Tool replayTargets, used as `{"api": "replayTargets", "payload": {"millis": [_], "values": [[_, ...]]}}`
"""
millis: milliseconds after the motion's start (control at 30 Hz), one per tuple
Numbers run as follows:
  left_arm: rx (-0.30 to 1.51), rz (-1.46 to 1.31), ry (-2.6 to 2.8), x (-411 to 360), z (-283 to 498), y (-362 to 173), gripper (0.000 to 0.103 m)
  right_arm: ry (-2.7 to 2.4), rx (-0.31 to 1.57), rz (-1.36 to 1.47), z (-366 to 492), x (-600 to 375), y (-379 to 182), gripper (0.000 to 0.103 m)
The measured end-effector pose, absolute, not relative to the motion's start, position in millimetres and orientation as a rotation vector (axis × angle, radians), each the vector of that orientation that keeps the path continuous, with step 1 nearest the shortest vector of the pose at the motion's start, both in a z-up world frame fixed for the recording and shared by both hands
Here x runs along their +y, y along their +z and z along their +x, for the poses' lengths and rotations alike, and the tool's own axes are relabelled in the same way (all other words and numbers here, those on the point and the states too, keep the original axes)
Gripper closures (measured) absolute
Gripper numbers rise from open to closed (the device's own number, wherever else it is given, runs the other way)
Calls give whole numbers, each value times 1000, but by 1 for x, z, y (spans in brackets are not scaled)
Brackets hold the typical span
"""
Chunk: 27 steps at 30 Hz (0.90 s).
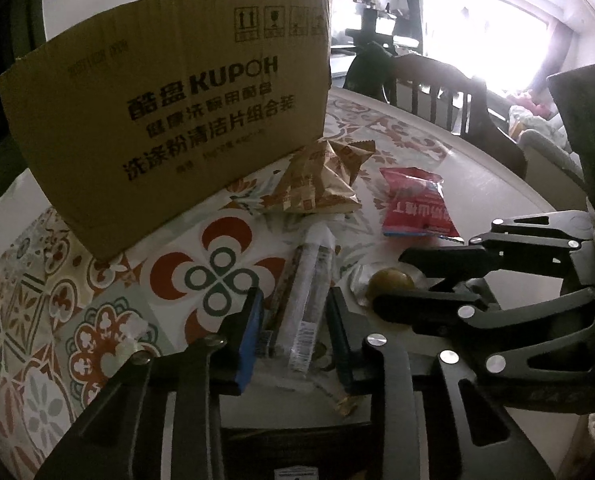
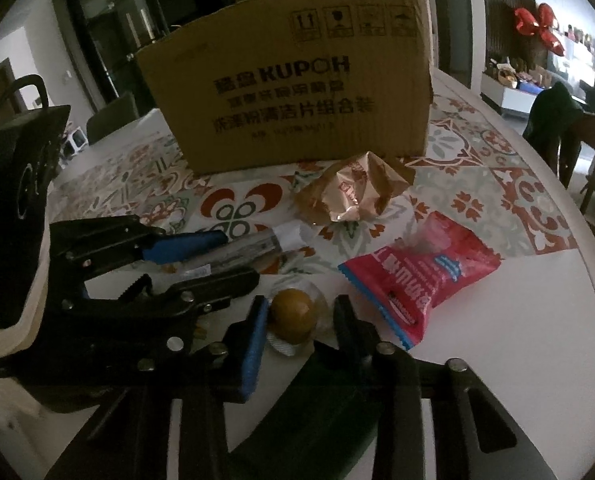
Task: Organize snacks
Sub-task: 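Grasp the clear-wrapped stick snack with the left tool while the right tool grasps the brown ball candy, then carry both held snacks into the cardboard box and open both tools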
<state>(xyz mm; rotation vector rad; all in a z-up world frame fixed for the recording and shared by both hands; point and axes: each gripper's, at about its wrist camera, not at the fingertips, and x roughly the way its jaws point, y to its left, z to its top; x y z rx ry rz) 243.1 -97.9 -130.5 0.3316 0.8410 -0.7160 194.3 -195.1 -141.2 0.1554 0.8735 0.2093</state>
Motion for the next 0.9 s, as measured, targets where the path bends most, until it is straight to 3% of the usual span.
{"api": "replayTargets", "payload": {"millis": [133, 900], "values": [[834, 327, -704, -96, 241, -129, 80, 210, 872, 165, 194, -196, -141, 71], [720, 215, -588, -66, 193, -70, 80, 226, 739, 174, 166, -195, -95, 71]]}}
